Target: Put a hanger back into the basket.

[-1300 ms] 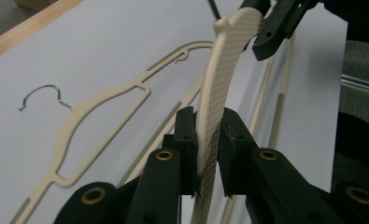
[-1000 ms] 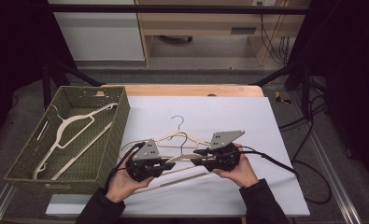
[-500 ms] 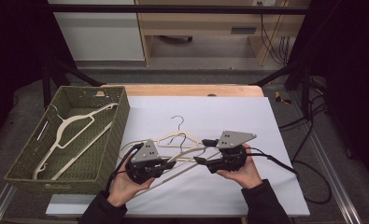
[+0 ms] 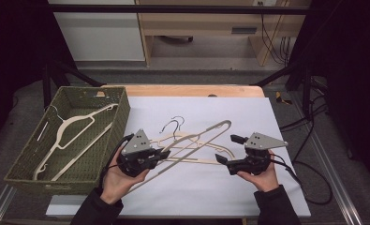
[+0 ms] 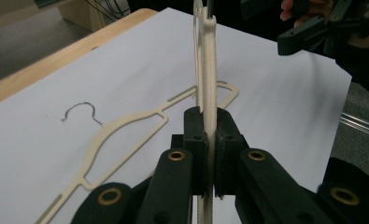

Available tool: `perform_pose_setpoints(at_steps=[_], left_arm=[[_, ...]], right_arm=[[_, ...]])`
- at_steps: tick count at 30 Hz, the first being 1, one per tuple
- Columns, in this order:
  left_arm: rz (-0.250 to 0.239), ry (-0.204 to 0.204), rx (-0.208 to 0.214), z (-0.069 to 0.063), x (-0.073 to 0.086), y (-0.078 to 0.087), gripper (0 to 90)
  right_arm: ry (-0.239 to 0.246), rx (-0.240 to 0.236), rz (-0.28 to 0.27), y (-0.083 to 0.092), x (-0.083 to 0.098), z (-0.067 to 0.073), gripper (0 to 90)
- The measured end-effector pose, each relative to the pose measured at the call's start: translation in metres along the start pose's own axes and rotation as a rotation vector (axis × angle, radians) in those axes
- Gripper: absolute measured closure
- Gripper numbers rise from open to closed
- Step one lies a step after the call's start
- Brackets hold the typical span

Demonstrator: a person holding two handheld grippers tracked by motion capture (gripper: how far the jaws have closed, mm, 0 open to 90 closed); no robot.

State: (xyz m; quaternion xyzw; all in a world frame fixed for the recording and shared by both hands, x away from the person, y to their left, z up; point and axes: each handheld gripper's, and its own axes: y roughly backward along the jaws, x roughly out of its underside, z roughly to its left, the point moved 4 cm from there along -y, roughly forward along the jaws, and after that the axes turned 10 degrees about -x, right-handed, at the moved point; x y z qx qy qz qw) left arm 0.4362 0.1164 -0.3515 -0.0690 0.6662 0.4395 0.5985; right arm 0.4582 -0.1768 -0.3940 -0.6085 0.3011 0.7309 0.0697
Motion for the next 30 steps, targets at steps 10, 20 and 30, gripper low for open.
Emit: perform_pose_setpoints(at_steps=[10,20,30], left_arm=[[-0.017,0.002,-0.034,0.035,-0.029,0.033,85.9],[-0.023,0.036,-0.076,0.084,-0.035,0.062,85.9],[-0.010,0.060,-0.117,0.129,-0.023,0.074,85.8]], right_arm=[[-0.028,0.048,0.006,0.006,0.008,-0.006,6.5],[-0.058,0.078,0.002,0.009,0.012,-0.010,4.0],[-0.074,0.096,0.003,0.011,0.016,-0.014,3.0]])
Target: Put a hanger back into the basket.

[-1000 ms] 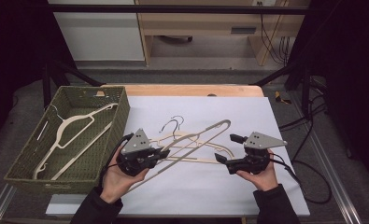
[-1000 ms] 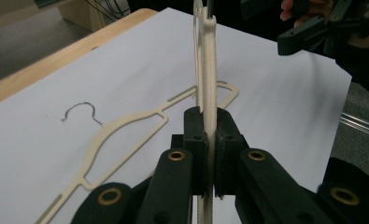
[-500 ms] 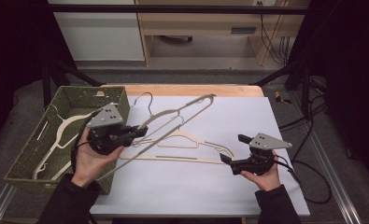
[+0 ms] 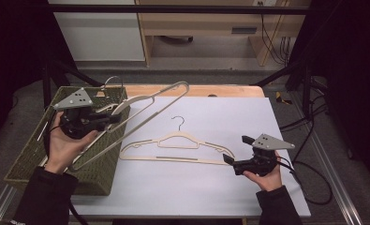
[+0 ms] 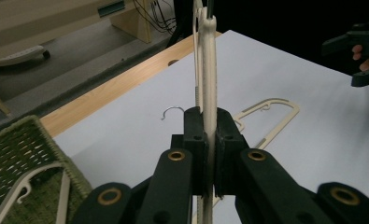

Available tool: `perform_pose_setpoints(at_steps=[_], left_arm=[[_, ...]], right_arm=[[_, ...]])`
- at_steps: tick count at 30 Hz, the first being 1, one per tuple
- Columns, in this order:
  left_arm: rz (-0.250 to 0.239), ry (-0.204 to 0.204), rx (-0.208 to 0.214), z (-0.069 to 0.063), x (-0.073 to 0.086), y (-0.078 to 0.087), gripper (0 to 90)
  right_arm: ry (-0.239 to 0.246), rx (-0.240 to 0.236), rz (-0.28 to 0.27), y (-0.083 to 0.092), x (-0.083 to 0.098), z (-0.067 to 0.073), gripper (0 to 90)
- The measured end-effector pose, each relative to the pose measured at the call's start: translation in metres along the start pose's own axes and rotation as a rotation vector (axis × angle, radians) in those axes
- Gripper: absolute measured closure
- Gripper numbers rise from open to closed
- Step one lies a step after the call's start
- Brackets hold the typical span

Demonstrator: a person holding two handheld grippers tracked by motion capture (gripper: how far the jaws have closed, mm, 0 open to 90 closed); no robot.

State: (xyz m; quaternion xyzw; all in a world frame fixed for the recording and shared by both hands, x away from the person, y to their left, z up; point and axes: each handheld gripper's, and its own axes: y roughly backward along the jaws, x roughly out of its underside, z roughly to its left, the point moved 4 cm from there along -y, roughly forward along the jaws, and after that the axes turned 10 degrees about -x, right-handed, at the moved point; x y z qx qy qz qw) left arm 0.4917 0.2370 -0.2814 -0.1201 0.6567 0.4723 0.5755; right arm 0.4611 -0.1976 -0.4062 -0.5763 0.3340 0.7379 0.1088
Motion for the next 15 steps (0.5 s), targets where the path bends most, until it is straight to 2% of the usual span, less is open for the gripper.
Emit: perform_pose_setpoints(at_steps=[4,15], left_arm=[[0.006,0.008,-0.020,0.020,0.006,0.004,85.9],[0.024,0.037,-0.082,0.066,0.029,0.020,85.8]], right_arm=[[-0.001,0.004,-0.001,-0.001,0.000,0.000,3.0],[-0.006,0.003,0.007,-0.003,0.001,0.000,2.7]])
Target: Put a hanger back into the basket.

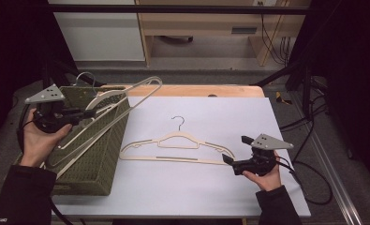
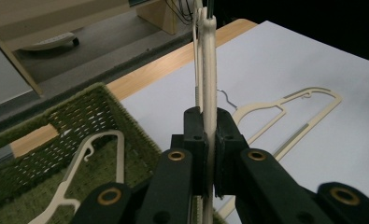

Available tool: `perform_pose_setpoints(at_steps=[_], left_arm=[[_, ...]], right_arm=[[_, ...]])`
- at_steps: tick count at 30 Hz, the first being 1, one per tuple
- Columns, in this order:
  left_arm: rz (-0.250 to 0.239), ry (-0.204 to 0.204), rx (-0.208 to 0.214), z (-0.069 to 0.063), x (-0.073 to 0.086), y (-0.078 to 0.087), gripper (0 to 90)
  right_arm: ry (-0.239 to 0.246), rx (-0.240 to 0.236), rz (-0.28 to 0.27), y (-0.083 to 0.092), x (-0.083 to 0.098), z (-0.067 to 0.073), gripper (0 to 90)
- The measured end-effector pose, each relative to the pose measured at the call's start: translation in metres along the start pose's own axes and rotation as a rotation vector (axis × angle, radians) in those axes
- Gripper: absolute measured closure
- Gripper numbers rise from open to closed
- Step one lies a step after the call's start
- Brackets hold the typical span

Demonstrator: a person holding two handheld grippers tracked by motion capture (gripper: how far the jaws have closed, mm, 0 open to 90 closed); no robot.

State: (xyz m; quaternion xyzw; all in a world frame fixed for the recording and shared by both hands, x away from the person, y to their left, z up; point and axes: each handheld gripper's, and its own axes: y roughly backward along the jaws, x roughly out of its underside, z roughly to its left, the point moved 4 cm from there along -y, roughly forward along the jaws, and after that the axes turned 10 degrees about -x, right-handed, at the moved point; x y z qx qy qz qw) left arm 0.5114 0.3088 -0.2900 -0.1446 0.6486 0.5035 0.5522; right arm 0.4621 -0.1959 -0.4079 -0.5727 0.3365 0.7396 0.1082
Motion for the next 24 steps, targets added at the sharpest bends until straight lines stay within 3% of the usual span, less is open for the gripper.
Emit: perform_pose_setpoints(at_steps=[10,24], left_arm=[[0.006,0.063,-0.058,0.042,0.025,0.009,85.8],[0.017,0.127,-0.115,0.075,0.052,0.010,85.8]], right_arm=[[0.008,-0.005,0.011,-0.002,0.001,0.000,2.7],[0.006,-0.004,0.018,-0.003,0.002,0.000,2.7]])
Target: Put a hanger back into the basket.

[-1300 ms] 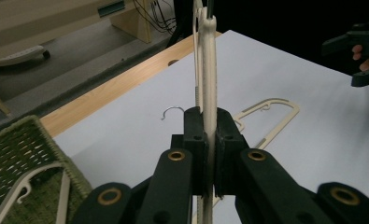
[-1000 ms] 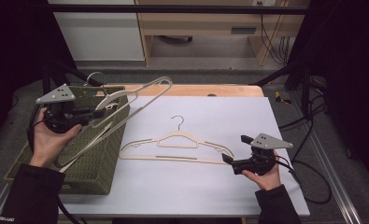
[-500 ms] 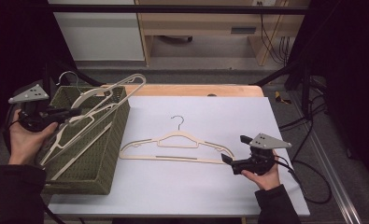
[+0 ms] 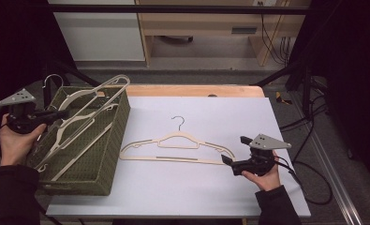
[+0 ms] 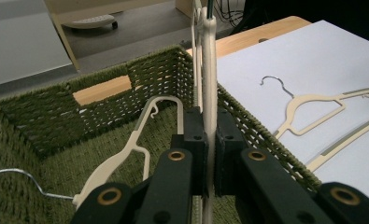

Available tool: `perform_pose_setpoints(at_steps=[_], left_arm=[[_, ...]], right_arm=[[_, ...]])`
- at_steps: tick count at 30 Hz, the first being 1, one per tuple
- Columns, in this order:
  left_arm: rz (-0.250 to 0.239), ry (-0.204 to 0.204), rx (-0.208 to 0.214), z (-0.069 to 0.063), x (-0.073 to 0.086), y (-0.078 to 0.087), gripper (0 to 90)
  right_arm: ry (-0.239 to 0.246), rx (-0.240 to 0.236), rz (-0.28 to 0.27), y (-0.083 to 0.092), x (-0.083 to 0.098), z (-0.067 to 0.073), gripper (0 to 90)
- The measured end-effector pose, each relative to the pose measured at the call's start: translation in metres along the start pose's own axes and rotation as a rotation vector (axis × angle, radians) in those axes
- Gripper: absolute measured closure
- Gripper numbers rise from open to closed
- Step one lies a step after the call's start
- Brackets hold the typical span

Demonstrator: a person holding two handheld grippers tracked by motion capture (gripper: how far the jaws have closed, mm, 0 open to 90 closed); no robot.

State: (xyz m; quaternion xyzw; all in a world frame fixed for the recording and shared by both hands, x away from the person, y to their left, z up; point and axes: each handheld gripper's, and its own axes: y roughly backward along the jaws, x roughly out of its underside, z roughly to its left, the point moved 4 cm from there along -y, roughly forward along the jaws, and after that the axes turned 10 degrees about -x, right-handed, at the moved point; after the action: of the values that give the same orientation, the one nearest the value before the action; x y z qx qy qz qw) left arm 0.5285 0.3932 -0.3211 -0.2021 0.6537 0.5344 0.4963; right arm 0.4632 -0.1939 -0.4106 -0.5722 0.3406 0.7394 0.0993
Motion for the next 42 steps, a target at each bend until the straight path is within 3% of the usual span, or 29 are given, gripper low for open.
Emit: perform_pose_setpoints(at_steps=[6,13,17,26,36,39,42], left_arm=[[0.025,0.011,-0.011,0.006,0.010,0.000,85.8],[0.017,0.037,-0.007,0.012,0.022,0.002,85.9],[0.054,0.047,-0.020,0.015,0.033,-0.001,85.9],[0.123,0.084,-0.007,0.004,0.060,-0.021,85.8],[0.154,0.110,-0.016,-0.002,0.073,-0.036,84.9],[0.195,0.117,-0.052,0.003,0.079,-0.038,84.5],[0.205,0.135,-0.075,0.004,0.081,-0.040,84.2]], right_arm=[[0.000,0.000,0.003,0.000,0.000,0.000,2.6],[0.001,-0.001,0.005,-0.001,0.001,0.000,2.7],[0.000,-0.005,0.008,-0.001,0.001,0.000,2.6],[-0.001,-0.005,0.014,-0.002,0.001,0.001,2.6],[0.000,-0.010,0.015,-0.002,0.001,0.001,2.7],[0.000,-0.010,0.015,-0.002,0.001,0.001,2.7],[-0.001,-0.008,0.015,-0.002,0.001,0.001,2.8]])
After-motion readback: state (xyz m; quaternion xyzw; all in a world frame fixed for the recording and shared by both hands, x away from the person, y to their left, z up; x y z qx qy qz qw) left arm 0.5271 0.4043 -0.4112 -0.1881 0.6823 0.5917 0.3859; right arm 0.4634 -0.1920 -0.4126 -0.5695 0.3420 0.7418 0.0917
